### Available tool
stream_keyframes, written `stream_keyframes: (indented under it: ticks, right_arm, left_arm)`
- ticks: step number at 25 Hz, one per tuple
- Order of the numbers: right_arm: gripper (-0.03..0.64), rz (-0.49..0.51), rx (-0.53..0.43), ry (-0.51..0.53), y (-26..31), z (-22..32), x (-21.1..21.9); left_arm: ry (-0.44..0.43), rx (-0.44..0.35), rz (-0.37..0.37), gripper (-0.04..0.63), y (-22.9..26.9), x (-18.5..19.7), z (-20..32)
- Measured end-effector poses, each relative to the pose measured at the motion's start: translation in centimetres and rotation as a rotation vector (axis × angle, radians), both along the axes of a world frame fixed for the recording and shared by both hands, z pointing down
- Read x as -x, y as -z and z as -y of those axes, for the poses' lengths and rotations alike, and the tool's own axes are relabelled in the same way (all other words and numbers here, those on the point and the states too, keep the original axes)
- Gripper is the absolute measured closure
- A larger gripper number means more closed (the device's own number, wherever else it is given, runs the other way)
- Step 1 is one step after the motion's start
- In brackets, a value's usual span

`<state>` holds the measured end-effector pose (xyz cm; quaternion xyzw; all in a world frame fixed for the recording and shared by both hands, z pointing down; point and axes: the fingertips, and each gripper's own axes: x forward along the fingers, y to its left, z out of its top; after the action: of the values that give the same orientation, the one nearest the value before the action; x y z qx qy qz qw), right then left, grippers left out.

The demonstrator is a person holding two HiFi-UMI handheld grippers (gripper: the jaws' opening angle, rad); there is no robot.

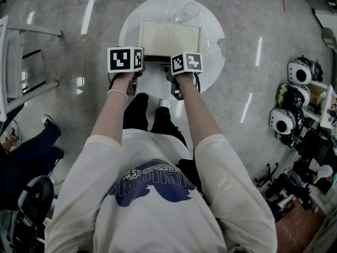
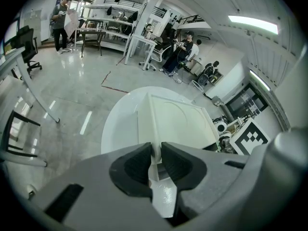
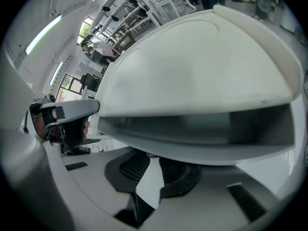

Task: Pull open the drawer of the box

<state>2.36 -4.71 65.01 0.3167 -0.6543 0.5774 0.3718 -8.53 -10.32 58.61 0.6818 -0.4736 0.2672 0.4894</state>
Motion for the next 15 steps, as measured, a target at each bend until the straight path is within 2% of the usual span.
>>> stream_keyframes:
  ticks: [15]
  right_arm:
    - [0.563, -0.002, 0.006, 0.002, 0.04, -0.62, 0.07]
  left_arm:
    - [0.007, 0.005, -0.009, 0.519, 0.03, 0.11, -0.03]
